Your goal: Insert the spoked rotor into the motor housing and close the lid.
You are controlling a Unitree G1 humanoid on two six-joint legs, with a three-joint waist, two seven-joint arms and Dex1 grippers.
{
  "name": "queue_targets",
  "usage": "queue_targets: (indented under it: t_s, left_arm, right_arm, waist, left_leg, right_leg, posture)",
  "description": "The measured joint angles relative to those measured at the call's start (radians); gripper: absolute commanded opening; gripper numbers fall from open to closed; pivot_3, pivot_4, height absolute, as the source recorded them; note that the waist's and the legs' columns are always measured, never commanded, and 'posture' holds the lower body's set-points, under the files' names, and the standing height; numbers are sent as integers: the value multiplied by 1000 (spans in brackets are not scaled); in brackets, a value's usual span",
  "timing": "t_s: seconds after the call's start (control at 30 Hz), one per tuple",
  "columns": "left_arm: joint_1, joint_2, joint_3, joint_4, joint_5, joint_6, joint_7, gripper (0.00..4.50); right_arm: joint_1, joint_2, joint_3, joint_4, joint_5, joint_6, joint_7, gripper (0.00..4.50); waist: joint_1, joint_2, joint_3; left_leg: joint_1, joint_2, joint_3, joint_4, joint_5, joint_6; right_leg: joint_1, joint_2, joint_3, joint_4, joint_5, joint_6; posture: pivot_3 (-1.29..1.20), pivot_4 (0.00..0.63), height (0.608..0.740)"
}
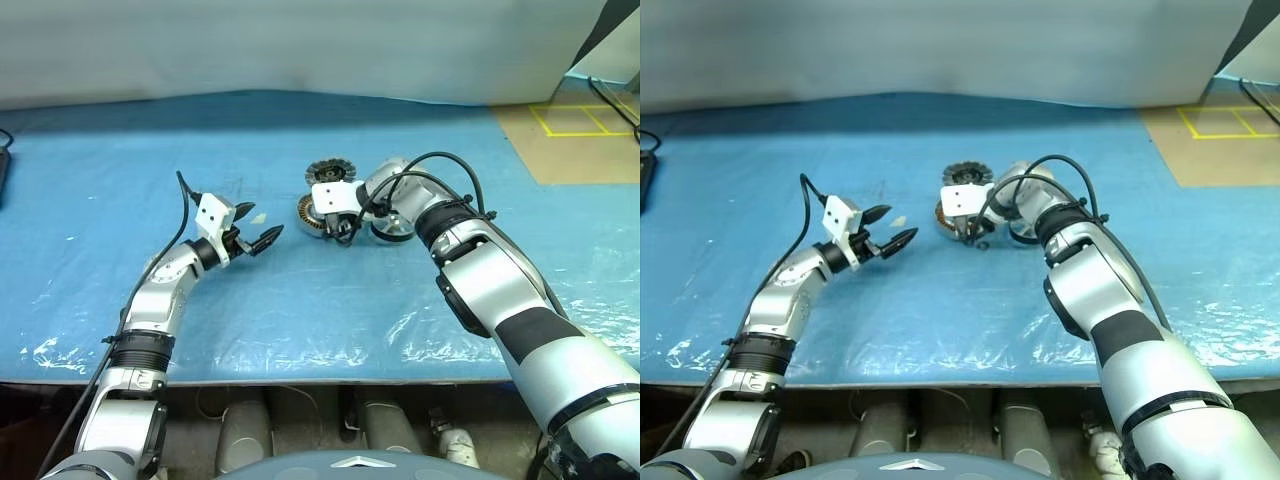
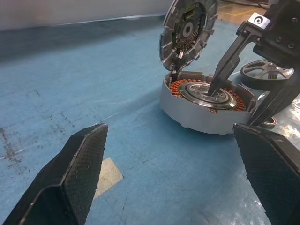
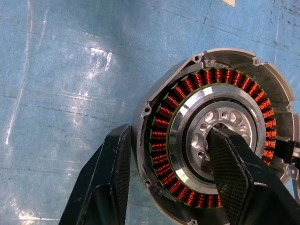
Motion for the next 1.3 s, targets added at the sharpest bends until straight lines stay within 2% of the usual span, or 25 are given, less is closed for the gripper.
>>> queue_targets:
  t_s: [0.23,0.57,0.77,0.93,1.3]
  left_arm:
    - [-2,1,0,3,0,-1,0,4500]
    - [-6,36,19,13,0,-4,3,4500]
    - [-8,68,44,24,0,-5,-1,4500]
    - [-8,76,52,27,0,-5,-1,4500]
    - [-8,72,51,27,0,-5,-2,4500]
  right_arm:
    - [72,-6,-8,-145,7,38,25,2092]
    - [369,-46,0,-795,53,341,177,2092]
    - [470,-74,19,-1045,50,546,188,2092]
    - [507,-91,33,-1169,33,678,146,2092]
    - [532,-88,54,-1286,56,845,95,2092]
  waist:
    - [-3,0,0]
    - [2,0,0]
    - [3,0,0]
    - [3,0,0]
    - [2,0,0]
  left_leg:
    - [1,1,1,0,0,0]
    - [1,1,1,0,0,0]
    - [1,1,1,-1,0,-2]
    - [1,1,0,-1,-2,-4]
    - [1,0,-1,-1,0,-8]
  right_leg:
    - [0,1,0,1,0,0]
    - [1,1,0,1,0,0]
    - [1,1,1,0,0,0]
    - [1,1,1,-1,0,0]
    - [1,1,1,-1,0,0]
  posture:
    - [0,150,740]
    - [0,150,740]
    - [0,150,740]
    - [0,150,740]
    - [0,150,740]
